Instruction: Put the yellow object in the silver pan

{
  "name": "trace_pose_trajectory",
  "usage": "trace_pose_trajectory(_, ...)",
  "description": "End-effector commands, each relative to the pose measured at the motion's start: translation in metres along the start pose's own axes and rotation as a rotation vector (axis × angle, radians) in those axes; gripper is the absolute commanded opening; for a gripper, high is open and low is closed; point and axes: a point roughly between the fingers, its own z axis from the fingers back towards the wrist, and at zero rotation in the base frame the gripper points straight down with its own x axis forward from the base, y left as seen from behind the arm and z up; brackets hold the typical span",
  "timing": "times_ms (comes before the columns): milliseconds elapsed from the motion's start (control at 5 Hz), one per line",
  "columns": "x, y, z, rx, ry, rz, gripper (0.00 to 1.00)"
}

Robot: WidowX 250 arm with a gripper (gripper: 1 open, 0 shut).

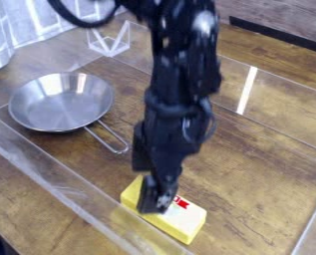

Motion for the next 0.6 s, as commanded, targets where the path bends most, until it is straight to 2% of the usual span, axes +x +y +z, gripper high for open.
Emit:
trace_pose_trajectory(0,0.0082,-0.0007,-0.0053,0.020,-0.016,-0.015,1.00)
trace_pose_trajectory(400,0.0092,0.0012,-0.0124,0.021,-0.023,-0.006,1.00)
